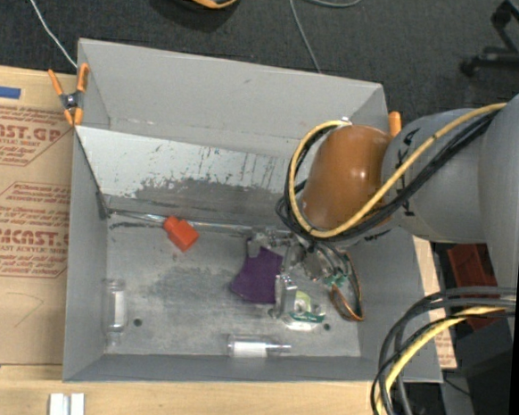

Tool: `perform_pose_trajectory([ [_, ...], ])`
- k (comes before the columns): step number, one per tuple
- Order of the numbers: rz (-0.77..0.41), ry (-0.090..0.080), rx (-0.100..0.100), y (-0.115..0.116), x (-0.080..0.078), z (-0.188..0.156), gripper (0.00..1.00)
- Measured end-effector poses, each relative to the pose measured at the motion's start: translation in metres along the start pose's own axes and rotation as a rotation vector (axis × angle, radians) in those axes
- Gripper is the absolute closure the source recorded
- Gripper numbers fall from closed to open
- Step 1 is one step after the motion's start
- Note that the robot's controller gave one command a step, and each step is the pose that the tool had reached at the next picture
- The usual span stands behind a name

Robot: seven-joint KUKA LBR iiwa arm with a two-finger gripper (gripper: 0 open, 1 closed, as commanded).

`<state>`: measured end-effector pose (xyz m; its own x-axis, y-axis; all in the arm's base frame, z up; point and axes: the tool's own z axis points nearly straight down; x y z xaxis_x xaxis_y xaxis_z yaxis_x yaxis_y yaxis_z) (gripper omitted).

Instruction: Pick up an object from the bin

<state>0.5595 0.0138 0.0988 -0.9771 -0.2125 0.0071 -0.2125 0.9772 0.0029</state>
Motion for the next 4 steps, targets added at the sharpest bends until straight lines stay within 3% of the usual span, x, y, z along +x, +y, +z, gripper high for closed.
perform_pose_trajectory([
  [1,0.232,-0.013,0.000,-0.0029,-0.0002,0.0289,0.00],
  [2,-0.005,-0.006,0.000,-0.0127,0.0045,0.0282,1.00],
  [4,-0.005,0.000,-0.001,-0.0123,0.0059,0.0247,1.00],
])
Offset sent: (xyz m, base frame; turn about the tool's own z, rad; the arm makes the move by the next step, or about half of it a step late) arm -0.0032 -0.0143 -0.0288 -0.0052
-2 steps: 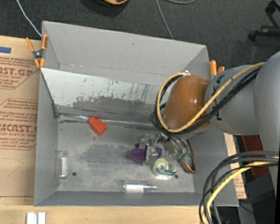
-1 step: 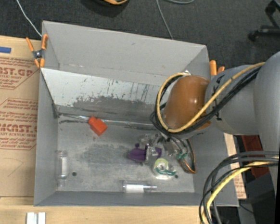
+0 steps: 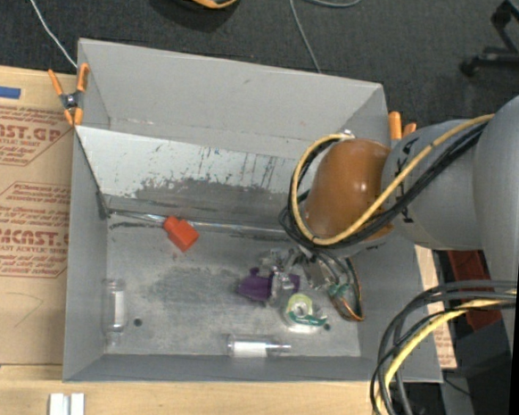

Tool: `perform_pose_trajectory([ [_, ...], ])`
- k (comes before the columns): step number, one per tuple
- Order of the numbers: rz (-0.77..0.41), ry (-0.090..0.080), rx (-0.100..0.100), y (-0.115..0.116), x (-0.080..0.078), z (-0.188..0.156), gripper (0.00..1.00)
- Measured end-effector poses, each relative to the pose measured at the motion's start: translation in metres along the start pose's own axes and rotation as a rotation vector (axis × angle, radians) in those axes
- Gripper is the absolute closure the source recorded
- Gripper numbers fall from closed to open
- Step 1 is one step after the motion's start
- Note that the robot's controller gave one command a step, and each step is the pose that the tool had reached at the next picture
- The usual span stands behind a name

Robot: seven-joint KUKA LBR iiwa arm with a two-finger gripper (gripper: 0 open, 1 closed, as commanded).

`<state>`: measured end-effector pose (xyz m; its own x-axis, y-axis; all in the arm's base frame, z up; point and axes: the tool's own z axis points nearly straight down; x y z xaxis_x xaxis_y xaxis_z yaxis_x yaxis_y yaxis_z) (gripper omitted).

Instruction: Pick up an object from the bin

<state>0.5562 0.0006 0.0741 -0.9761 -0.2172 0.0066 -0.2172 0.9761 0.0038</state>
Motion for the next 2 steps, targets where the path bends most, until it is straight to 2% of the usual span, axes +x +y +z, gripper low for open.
perform_pose_trajectory([
  [1,0.000,0.008,-0.002,0.001,0.003,-0.020,1.00],
  [2,0.000,0.000,0.000,0.000,0.001,-0.041,1.00],
])
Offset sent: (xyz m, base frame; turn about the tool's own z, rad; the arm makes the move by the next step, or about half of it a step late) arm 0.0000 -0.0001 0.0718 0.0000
